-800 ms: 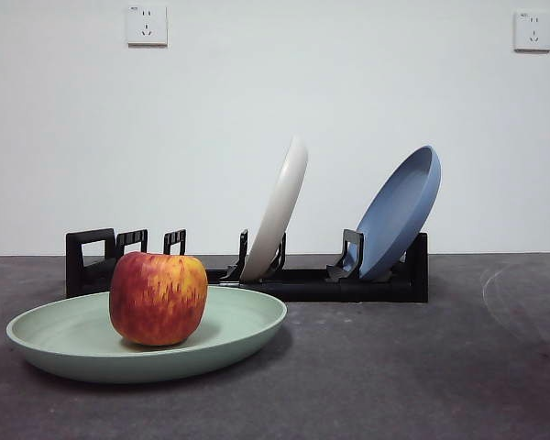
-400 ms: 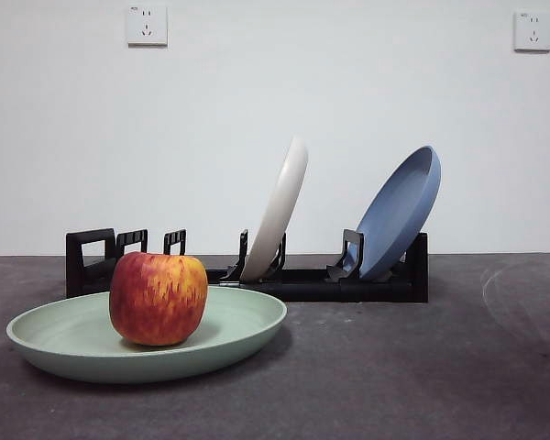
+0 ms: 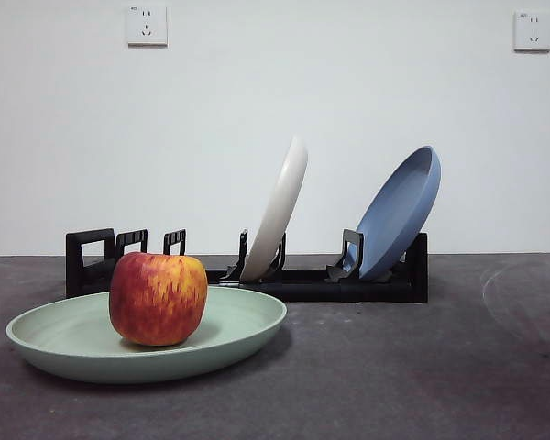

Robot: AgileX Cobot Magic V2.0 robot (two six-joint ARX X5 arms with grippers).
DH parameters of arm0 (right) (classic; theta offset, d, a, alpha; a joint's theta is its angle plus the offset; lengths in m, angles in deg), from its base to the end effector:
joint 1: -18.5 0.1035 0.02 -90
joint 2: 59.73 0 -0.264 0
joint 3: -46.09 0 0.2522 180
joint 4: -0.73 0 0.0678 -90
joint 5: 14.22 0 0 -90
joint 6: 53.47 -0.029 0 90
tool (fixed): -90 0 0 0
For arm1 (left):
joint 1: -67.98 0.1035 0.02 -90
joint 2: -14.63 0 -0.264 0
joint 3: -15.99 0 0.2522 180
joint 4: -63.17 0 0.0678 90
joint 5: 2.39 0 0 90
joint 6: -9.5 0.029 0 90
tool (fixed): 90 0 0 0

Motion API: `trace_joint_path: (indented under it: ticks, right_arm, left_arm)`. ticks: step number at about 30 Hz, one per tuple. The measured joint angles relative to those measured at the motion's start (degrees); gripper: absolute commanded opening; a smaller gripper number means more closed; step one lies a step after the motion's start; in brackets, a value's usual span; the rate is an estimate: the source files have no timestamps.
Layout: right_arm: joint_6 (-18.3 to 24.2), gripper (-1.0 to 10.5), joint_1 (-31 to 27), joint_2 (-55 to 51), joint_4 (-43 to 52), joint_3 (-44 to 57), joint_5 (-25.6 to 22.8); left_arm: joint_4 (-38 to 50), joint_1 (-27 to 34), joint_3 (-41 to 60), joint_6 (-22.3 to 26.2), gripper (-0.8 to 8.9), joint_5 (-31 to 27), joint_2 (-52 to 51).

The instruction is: Take the green plate from the plate rack,put the plate on the table,take the apple from the table,put the apple in the plate

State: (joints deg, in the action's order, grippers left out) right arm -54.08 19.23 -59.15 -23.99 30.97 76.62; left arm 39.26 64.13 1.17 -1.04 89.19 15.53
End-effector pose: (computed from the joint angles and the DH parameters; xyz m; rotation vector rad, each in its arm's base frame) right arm 0.0954 0.0016 0.1524 0.0108 0.1778 0.0264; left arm 0.0959 -0.0073 0.1515 -0.1799 0.1826 -0.0782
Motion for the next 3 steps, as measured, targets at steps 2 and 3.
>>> trace_joint_path:
  ticks: [2,3]
  right_arm:
    - [0.0,0.0,0.0,0.0,0.0,0.0,0.0]
    - [0.0,0.0,0.0,0.0,0.0,0.0,0.0]
  left_arm:
    - [0.0,0.0,0.02,0.0,-0.03,0.0,0.0]
    - [0.0,0.0,0.0,0.0,-0.03,0.0,0.0]
